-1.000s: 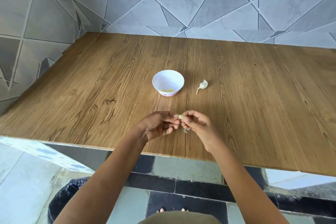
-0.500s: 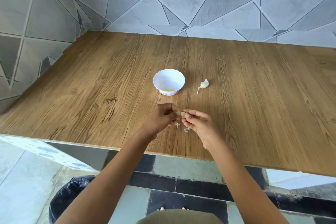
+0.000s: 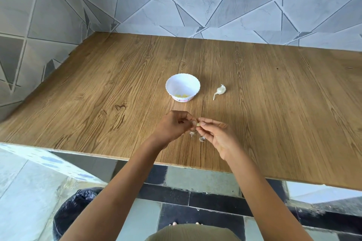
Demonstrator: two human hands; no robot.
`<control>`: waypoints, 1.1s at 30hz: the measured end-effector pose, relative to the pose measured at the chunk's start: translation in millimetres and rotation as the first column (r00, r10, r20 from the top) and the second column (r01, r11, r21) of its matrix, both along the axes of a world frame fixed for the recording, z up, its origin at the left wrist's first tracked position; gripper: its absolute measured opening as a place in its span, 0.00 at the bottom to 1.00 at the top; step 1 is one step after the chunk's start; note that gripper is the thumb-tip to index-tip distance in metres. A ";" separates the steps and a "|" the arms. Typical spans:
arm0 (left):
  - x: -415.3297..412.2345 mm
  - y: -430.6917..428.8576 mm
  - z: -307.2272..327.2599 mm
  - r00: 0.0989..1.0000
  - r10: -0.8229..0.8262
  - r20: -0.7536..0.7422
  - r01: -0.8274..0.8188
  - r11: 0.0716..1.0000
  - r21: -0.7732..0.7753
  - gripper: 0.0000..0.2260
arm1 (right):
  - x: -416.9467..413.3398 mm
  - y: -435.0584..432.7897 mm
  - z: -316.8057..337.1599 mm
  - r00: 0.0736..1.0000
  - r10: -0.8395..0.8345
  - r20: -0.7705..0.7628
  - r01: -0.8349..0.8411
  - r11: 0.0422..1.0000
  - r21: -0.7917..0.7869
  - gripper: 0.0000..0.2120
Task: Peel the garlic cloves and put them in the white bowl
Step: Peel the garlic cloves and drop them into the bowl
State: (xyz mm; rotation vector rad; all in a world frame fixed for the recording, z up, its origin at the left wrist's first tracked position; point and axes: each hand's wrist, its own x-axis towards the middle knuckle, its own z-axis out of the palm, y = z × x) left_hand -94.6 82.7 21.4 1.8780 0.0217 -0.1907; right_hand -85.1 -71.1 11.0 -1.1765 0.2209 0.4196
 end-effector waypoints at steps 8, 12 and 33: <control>-1.4 -4.6 -1.5 0.974 0.060 -0.220 -0.096 0.983 -0.155 0.08 | -4.5 -1.6 -5.5 0.999 0.006 0.041 -0.005 1.000 -0.025 0.10; -1.7 -5.4 -2.8 0.956 0.049 -0.290 -0.120 0.965 -0.233 0.09 | -5.8 -2.1 -6.2 0.996 0.006 0.094 -0.002 0.999 -0.044 0.10; -5.1 0.0 3.8 0.991 0.113 -0.076 -0.121 0.987 -0.106 0.06 | -11.8 6.3 -7.9 0.972 -0.080 0.221 0.108 0.987 -0.120 0.06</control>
